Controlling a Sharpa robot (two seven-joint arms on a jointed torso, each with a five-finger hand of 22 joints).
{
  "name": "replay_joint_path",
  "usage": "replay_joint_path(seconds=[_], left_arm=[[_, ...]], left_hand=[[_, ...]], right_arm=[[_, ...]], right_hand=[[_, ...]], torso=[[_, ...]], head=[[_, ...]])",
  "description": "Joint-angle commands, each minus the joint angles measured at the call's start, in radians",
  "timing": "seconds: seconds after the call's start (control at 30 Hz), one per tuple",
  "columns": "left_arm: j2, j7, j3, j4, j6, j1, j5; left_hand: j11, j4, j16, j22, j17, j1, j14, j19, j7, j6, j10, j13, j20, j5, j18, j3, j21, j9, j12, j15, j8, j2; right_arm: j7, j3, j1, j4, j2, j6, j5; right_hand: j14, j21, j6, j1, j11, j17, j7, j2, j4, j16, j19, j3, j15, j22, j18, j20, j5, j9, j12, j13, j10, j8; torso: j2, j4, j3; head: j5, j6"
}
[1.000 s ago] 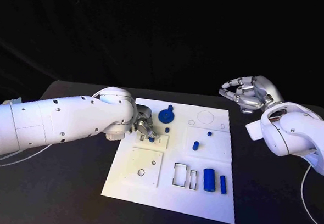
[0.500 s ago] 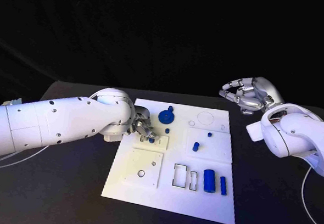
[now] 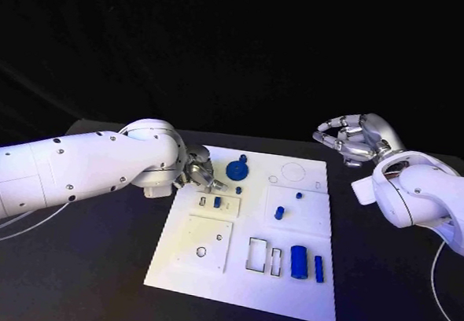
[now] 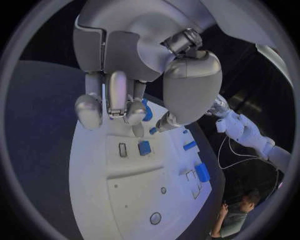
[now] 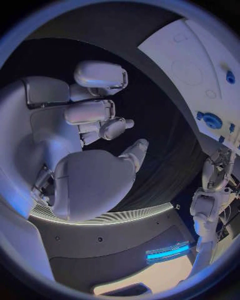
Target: Assemble the parts on the task board
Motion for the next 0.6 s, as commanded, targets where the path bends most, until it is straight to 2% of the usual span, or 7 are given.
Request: replay_joint_path(seconds=[0.03,0.1,0.2,0.4,0.53,0.6], left_arm=[[-0.008,0.013,0.009,-0.010,-0.011,0.012,0.045],[-0.015,0.021,0.015,-0.031,-0.009,0.025,0.051],[-0.016,0.031,0.019,-0.061,-0.009,0.033,0.048],[0.006,0.053,0.019,-0.126,-0.008,0.039,-0.014],[0.027,0.061,0.013,-0.164,-0.004,0.040,-0.038],[0.032,0.063,0.011,-0.173,-0.003,0.040,-0.043]], left_hand=[[0.010,0.000,0.000,-0.015,0.075,0.024,0.055,-0.014,0.012,-0.022,-0.014,-0.014,0.005,0.006,-0.011,-0.013,-0.009,-0.018,-0.009,0.014,-0.034,0.003],[0.023,0.001,-0.001,-0.028,0.073,0.043,0.055,-0.022,0.027,-0.040,-0.032,-0.032,0.014,0.007,-0.009,-0.027,-0.016,-0.041,-0.020,0.025,-0.073,0.005],[0.034,0.001,-0.002,-0.052,0.071,0.063,0.054,-0.037,0.038,-0.049,-0.069,-0.081,0.022,0.008,-0.003,-0.038,-0.029,-0.057,-0.053,0.034,-0.099,0.009],[0.040,0.001,-0.005,-0.075,0.064,0.076,0.051,-0.051,0.045,-0.054,-0.090,-0.109,0.027,0.007,0.001,-0.048,-0.041,-0.067,-0.071,0.040,-0.113,0.008],[0.040,0.001,-0.005,-0.073,0.065,0.077,0.051,-0.050,0.045,-0.054,-0.089,-0.107,0.027,0.008,0.001,-0.048,-0.040,-0.067,-0.070,0.040,-0.113,0.008],[0.040,0.001,-0.004,-0.072,0.066,0.077,0.051,-0.050,0.045,-0.054,-0.089,-0.106,0.027,0.008,0.000,-0.048,-0.040,-0.067,-0.070,0.041,-0.113,0.009]], right_arm=[[0.007,0.000,-0.001,-0.001,-0.001,0.008,0.002],[0.007,0.000,-0.001,-0.001,-0.002,0.008,0.002],[0.006,0.000,-0.001,-0.002,-0.003,0.008,0.002],[0.006,0.000,-0.001,-0.003,-0.004,0.009,0.002],[0.006,0.000,-0.002,-0.003,-0.003,0.011,0.002],[0.006,0.000,-0.002,-0.003,-0.003,0.011,0.002]], right_hand=[[0.043,-0.005,-0.009,-0.010,0.003,0.005,0.000,0.003,0.007,-0.006,-0.006,0.001,-0.004,-0.001,0.006,-0.001,-0.005,0.001,-0.005,-0.001,-0.006,0.003],[0.043,-0.005,-0.009,-0.010,0.003,0.005,0.000,0.003,0.007,-0.006,-0.006,0.001,-0.004,-0.001,0.006,-0.001,-0.005,0.001,-0.005,-0.001,-0.006,0.003],[0.043,-0.005,-0.009,-0.011,0.003,0.005,0.000,0.004,0.008,-0.006,-0.005,0.000,-0.004,-0.001,0.006,-0.001,-0.006,0.001,-0.004,0.000,-0.006,0.004],[0.043,-0.006,-0.009,-0.011,0.003,0.005,0.000,0.004,0.009,-0.006,-0.006,-0.001,-0.004,-0.001,0.006,-0.001,-0.006,0.002,-0.004,0.000,-0.005,0.004],[0.043,-0.006,-0.009,-0.011,0.003,0.005,0.000,0.004,0.009,-0.006,-0.006,-0.001,-0.004,-0.001,0.006,-0.001,-0.006,0.002,-0.004,0.000,-0.005,0.004],[0.043,-0.006,-0.009,-0.011,0.003,0.005,0.000,0.004,0.009,-0.006,-0.006,-0.001,-0.004,-0.001,0.006,-0.001,-0.006,0.002,-0.004,0.000,-0.005,0.004]], torso=[[0.000,0.0010,0.0001],[0.000,0.0018,0.0001],[0.000,0.0024,-0.0002],[0.004,0.0022,-0.0010],[0.004,-0.0018,-0.0009],[0.003,-0.0018,-0.0009]], head=[[-0.001,0.002],[-0.002,0.004],[-0.001,0.005],[-0.002,0.008],[0.000,0.007],[0.001,0.006]])
